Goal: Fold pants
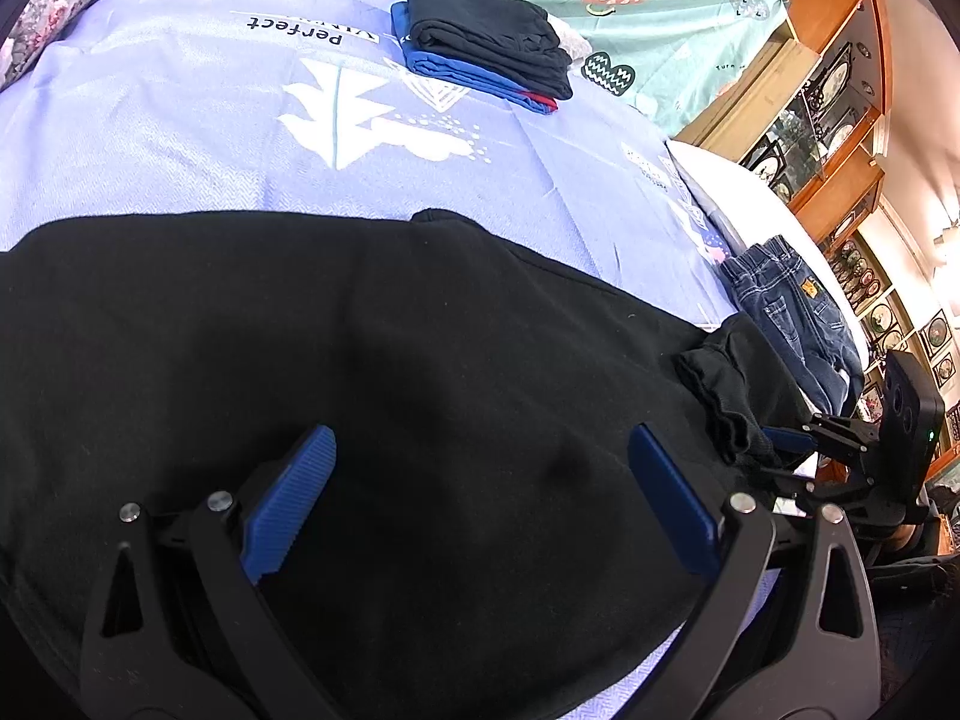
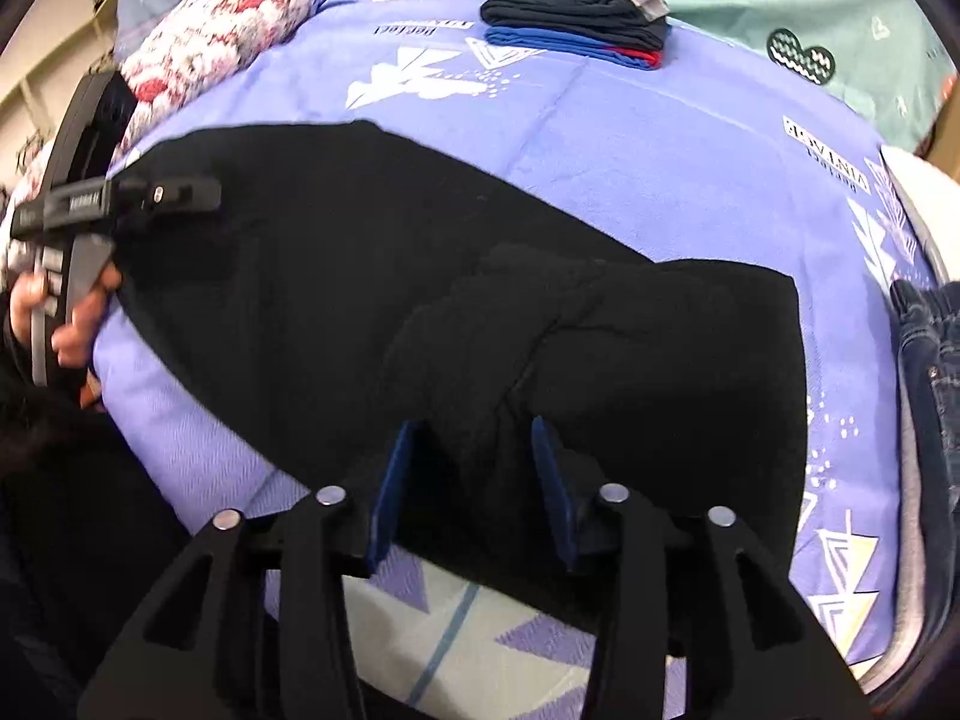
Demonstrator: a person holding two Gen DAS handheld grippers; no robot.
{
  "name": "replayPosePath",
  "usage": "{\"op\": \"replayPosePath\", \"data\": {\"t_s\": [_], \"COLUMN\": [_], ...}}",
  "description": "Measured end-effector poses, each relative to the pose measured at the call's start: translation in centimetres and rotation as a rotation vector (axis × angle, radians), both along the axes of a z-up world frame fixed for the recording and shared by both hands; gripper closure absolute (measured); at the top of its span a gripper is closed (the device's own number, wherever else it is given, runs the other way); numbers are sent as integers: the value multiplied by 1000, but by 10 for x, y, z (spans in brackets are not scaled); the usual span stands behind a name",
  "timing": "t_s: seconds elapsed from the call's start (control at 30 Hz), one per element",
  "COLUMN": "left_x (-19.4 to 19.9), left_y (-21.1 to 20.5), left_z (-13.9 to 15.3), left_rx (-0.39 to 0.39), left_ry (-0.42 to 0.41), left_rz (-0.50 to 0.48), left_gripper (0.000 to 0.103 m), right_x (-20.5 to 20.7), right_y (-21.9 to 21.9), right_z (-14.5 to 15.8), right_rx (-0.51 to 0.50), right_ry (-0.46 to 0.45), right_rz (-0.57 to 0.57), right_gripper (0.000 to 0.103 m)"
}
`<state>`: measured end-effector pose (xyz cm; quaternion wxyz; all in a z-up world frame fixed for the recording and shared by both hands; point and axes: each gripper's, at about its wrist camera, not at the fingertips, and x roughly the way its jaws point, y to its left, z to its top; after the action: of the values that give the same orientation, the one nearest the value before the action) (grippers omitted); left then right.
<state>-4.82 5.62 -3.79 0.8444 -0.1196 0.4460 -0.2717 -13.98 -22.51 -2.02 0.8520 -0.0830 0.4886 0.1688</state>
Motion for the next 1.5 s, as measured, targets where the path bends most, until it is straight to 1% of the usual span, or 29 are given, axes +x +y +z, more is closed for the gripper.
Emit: {"op": "replayPosePath", "data": {"t_s": [0.07, 0.13, 0.17, 0.2, 0.23, 0.27, 0.33, 0.43, 0.5, 0.57, 0.63, 0.7, 0.73, 0.77, 0.8, 0.83, 0.87, 0.97, 1.03, 1.1, 1.13, 1.17, 1.2, 1.23, 1.27, 1.3, 1.37, 1.43, 1.5], "left_x": [0, 0, 0, 0, 0, 0, 0, -1, -1, -2, -2, -2, -2, -1, -1, -1, -1, -1, -1, -1, -1, -1, 0, 0, 0, 0, 0, 1, -1], "left_y": [0, 0, 0, 0, 0, 0, -1, -1, -1, 2, 6, 9, 11, 12, 13, 13, 13, 13, 14, 14, 14, 14, 14, 14, 13, 13, 14, 14, 18], "left_z": [0, 0, 0, 0, 0, 0, 0, 0, 1, 2, 1, 1, 1, 1, 1, 1, 1, 1, 1, 1, 1, 1, 1, 1, 1, 0, 1, 1, 3], "left_rx": [0, 0, -1, -1, -1, -1, -1, -1, -5, -18, -35, -51, -59, -64, -67, -70, -71, -71, -78, -83, -83, -83, -83, -83, -81, -79, -80, -75, -69], "left_ry": [0, 0, 0, 0, -1, 0, 0, -1, -2, -6, -5, -5, -4, -2, 0, 1, -1, -1, -1, -1, -1, -1, -1, 0, 1, 7, 4, 6, 3], "left_rz": [0, 0, 0, 0, 0, 0, 0, 1, 3, 13, 26, 38, 43, 43, 44, 44, 43, 41, 39, 39, 38, 38, 38, 39, 38, 40, 41, 42, 61], "left_gripper": [4, 4, 4, 4, 4, 4, 4, 4, 4, 4, 4, 4, 4, 4, 4, 4, 4, 3, 3, 3, 3, 3, 3, 3, 3, 3, 3, 3, 3], "right_x": [-1, 5, 9, 12, 14, 16, 20, 33, 38, 41, 45, 55, 60, 61, 57, 53, 48, 36, 33, 39, 43, 50, 55, 60, 60, 53, 50, 48, 51], "right_y": [-1, -6, -7, -10, -13, -14, -13, -6, 8, 34, 61, 86, 94, 98, 100, 100, 100, 79, 51, 24, 9, -10, -21, -25, -26, -28, -25, -27, -24], "right_z": [-4, -6, -7, -5, 0, 6, 24, 64, 79, 85, 73, 35, 13, -2, -8, -5, 1, 30, 49, 59, 57, 47, 31, 7, -11, -13, -4, 12, 23], "right_rx": [-25, 8, 6, 21, 56, 71, 96, 190, 250, 307, 317, 262, 237, 227, 230, 216, 188, 227, 229, 216, 211, 207, 190, 148, 119, 133, 95, 169, 178], "right_ry": [3, 20, 17, 18, 17, 5, -43, -123, -140, -130, -89, -10, 49, 93, 81, 56, 38, -20, -69, -96, -91, -53, 8, 95, 143, 89, 69, 30, -22], "right_rz": [0, -23, -38, -48, -55, -59, -56, -33, 8, 83, 139, 143, 143, 153, 167, 179, 203, 221, 163, 82, 32, -34, -75, -91, -96, -93, -83, -69, -55], "right_gripper": [55, 56, 61, 79, 87, 90, 90, 90, 90, 90, 90, 89, 88, 82, 77, 71, 70, 70, 70, 70, 70, 70, 70, 70, 71, 71, 71, 71, 68]}}
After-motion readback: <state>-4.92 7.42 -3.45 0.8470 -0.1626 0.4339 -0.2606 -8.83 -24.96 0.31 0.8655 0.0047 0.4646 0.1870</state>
